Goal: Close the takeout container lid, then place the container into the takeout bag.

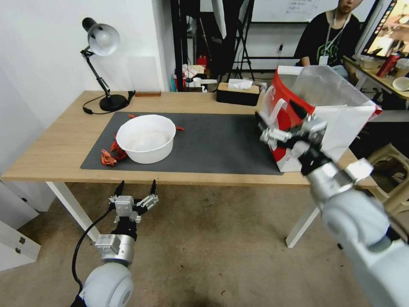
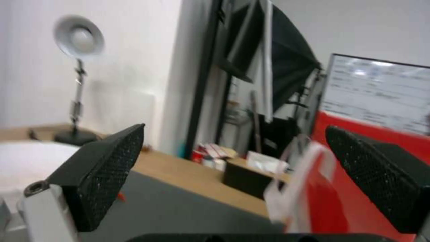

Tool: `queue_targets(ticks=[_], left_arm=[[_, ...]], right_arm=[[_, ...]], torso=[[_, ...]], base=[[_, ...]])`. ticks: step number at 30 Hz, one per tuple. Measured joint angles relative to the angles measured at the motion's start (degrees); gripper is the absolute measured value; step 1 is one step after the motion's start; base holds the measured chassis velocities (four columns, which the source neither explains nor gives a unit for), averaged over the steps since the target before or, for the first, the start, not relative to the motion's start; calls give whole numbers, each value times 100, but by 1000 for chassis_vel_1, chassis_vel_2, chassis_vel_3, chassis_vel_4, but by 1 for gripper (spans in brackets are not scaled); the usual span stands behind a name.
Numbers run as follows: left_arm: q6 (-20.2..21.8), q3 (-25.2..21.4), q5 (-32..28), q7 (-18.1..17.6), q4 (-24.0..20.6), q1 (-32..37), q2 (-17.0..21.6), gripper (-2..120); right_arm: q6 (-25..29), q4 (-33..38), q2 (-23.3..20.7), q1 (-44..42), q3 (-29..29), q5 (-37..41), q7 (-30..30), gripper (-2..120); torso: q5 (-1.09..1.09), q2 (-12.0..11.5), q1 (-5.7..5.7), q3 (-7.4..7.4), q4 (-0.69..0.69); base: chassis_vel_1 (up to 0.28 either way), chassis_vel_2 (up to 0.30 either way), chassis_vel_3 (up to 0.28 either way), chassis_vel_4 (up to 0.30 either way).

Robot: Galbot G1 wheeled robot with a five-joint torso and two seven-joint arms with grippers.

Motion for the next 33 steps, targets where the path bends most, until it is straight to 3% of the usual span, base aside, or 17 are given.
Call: queue_targets(ticks=[4,15,33], left_arm=[[-5,8,12,1,13,0,-34,100],[-37,33,46,2,49,2,-99,100],[-109,4,51,2,120,39,-104,100]], right_arm=[[79,105,229,-589,-60,-557,477,100],[1055,-337,795,-1886,-304,-1561,1238,100],[1268,-831,1060,-1933,-730,-1606,1693,100]], torso=[[0,0,0,0,0],[0,0,0,0,-1],[0,-1,0,0,0]], base=[[0,0,0,0],[0,0,0,0],[0,0,0,0]])
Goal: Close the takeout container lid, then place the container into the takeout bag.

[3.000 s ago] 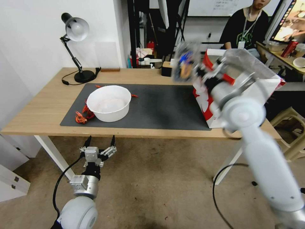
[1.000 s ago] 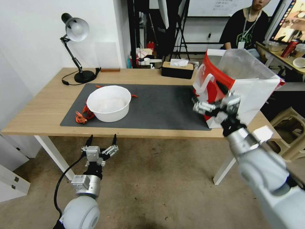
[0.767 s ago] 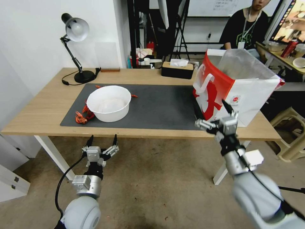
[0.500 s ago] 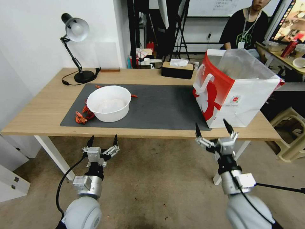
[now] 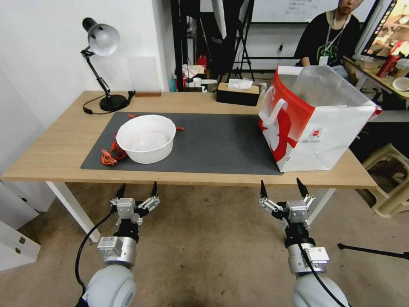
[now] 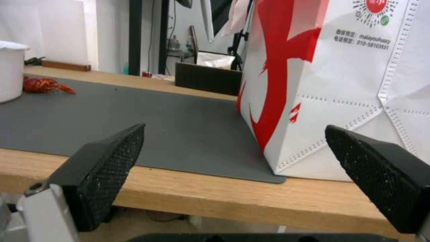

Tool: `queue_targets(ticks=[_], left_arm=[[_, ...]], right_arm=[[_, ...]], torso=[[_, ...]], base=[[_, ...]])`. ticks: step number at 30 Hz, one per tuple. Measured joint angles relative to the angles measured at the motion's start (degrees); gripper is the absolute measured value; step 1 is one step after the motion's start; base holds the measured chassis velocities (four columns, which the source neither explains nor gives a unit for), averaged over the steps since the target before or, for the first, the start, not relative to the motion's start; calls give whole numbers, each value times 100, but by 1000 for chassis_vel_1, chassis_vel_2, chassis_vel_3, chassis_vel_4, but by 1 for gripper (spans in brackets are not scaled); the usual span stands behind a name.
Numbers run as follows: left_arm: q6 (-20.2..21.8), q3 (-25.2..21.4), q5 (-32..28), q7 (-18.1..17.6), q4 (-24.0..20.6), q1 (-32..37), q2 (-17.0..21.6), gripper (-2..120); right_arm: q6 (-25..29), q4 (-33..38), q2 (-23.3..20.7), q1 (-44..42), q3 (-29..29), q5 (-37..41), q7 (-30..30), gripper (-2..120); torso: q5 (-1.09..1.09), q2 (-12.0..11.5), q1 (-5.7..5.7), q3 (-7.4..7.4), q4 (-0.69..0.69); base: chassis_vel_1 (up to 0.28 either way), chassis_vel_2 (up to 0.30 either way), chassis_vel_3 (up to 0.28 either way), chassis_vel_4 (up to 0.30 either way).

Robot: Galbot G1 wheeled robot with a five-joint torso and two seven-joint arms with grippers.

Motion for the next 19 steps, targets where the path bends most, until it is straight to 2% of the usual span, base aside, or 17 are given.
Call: queue_targets(ticks=[19], left_arm=[[-19,-17,45,28,16,11,8,100]], right_arm=[[22,-14,13,23,-13,32,-6,100]], torso=[[0,0,0,0,0]], base=[[0,0,0,0]])
